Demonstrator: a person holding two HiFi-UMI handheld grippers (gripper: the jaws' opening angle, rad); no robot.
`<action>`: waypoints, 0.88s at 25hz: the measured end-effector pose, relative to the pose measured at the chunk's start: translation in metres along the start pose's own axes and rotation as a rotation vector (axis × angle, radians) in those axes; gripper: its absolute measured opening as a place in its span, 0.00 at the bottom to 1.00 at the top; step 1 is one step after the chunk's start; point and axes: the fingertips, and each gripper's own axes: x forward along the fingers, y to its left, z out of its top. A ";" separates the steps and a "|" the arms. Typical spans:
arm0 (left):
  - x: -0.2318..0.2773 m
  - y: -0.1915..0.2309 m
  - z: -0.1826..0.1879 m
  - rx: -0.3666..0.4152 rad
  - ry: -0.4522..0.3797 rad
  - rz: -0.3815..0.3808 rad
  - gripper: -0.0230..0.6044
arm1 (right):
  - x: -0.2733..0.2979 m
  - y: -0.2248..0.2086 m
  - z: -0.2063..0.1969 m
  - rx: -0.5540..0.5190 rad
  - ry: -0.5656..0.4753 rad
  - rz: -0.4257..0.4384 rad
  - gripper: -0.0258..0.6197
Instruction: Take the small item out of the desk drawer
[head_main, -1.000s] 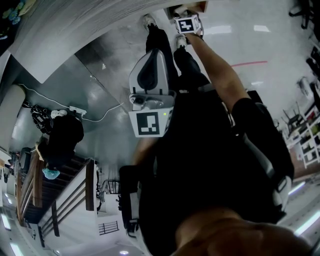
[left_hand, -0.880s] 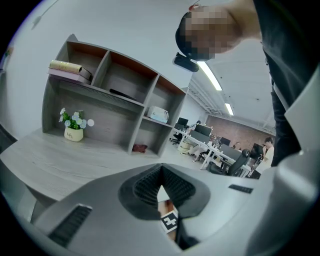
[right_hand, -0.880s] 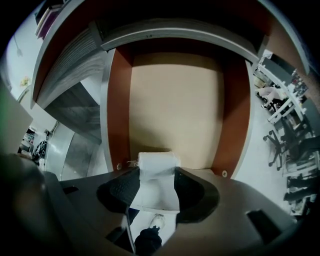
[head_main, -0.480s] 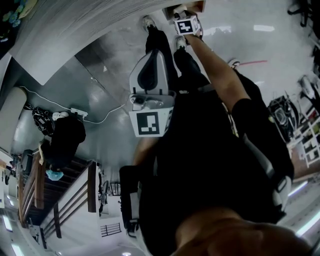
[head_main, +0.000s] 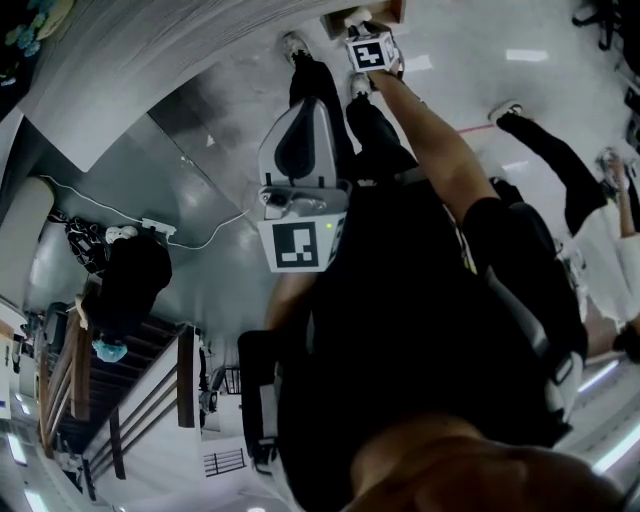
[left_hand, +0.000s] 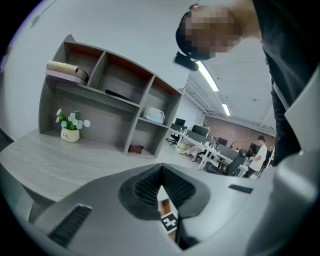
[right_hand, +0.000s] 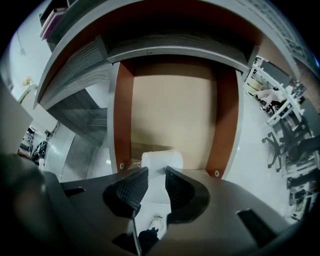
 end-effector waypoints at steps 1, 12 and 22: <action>0.001 -0.001 0.000 0.000 -0.001 -0.002 0.03 | 0.000 -0.001 0.000 0.002 0.001 0.002 0.20; -0.006 -0.014 -0.007 0.006 0.002 -0.015 0.03 | -0.008 -0.002 -0.007 -0.008 -0.017 0.028 0.14; -0.010 -0.023 -0.006 0.011 -0.009 -0.028 0.03 | -0.017 0.002 -0.008 -0.002 -0.026 0.053 0.13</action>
